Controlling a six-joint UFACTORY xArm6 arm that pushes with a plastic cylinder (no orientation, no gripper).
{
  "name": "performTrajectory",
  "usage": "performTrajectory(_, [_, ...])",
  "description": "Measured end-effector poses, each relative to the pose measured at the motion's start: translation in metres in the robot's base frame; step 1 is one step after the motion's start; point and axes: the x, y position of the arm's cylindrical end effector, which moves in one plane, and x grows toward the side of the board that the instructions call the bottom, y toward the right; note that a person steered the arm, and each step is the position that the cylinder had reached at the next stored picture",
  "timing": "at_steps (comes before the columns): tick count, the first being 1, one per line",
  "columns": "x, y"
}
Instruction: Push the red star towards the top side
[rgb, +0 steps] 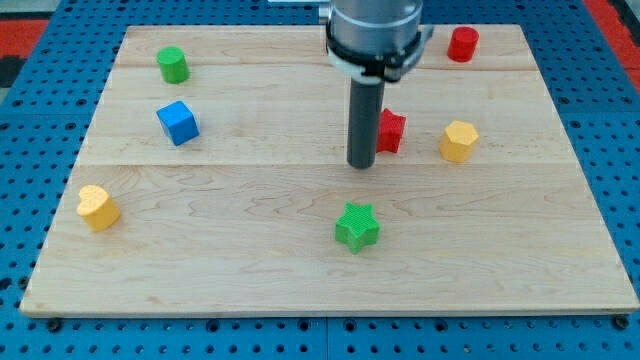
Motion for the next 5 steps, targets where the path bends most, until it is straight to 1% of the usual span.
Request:
performTrajectory(1, [0.012, -0.002])
performTrajectory(2, [0.004, 0.012])
performTrajectory(3, [-0.019, 0.015])
performTrajectory(5, [-0.063, 0.002])
